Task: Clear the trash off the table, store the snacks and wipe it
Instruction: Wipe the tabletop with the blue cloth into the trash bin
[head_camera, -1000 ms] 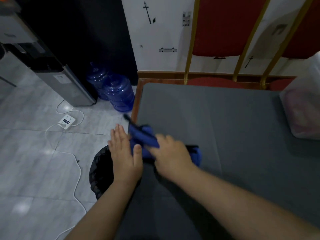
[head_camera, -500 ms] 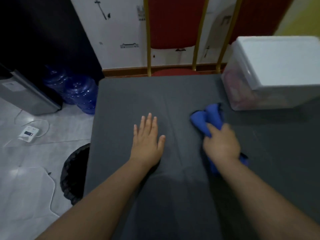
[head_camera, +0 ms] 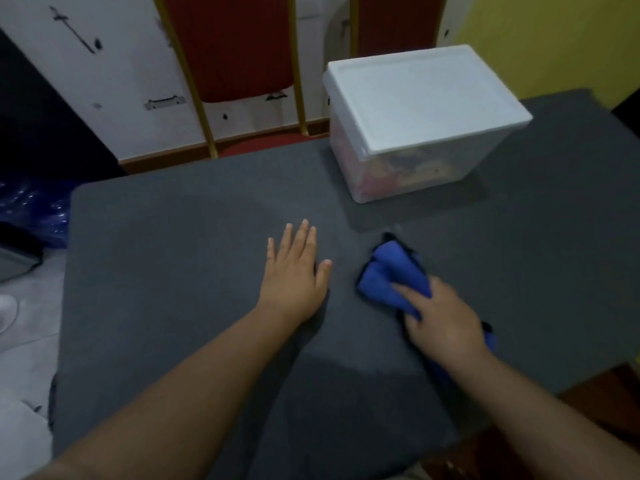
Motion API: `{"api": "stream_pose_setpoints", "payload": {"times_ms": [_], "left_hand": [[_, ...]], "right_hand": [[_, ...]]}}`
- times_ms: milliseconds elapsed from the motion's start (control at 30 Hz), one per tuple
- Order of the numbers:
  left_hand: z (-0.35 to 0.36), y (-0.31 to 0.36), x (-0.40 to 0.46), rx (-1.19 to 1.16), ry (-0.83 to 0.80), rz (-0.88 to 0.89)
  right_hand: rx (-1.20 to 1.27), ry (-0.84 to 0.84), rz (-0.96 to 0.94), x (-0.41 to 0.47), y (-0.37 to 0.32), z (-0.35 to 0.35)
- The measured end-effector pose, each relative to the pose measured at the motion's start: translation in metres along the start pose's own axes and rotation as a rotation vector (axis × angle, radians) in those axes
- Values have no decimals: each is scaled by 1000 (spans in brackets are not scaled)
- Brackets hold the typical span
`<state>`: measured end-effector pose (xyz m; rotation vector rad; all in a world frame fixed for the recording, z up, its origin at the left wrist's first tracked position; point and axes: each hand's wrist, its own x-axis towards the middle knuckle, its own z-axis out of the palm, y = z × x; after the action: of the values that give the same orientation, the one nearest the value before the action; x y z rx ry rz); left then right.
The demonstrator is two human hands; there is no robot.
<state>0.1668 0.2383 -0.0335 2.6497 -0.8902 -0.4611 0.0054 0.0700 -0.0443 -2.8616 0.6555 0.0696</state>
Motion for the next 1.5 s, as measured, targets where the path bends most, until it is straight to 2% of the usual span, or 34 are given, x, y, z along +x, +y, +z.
{"api": "stream_pose_setpoints", "payload": {"times_ms": [133, 267, 433, 500, 567, 700, 800, 867, 967, 1067, 1200, 1267, 1400, 1500], "left_hand": [[17, 41, 16, 64, -26, 4], [43, 92, 33, 104, -60, 9], [77, 137, 46, 140, -118, -43], [87, 154, 51, 133, -119, -64], [93, 164, 54, 126, -114, -86], [98, 176, 61, 120, -103, -82], [100, 183, 67, 86, -97, -66], [99, 183, 70, 59, -87, -78], [100, 184, 70, 71, -94, -82], [105, 194, 74, 146, -124, -84], [118, 225, 82, 195, -164, -4], [124, 245, 90, 201, -169, 40], [142, 294, 115, 220, -160, 65], [154, 328, 134, 228, -133, 22]], "right_hand": [[-49, 99, 283, 23, 109, -27], [-91, 73, 540, 35, 213, -51], [-91, 67, 795, 39, 282, -71], [-72, 87, 769, 45, 278, -70], [-51, 101, 656, 49, 257, -65], [-30, 75, 283, 37, 192, -53], [-26, -28, 57, 9, 147, -40], [1, -73, -16, -11, 133, -32], [-6, -87, -56, -33, 148, -26], [9, -71, 23, -42, 191, -30], [-4, 75, 367, -42, 269, -52], [-39, 122, 475, -34, 309, -62], [-19, 153, 610, -9, 391, -78], [-25, 151, 634, 5, 441, -91]]}}
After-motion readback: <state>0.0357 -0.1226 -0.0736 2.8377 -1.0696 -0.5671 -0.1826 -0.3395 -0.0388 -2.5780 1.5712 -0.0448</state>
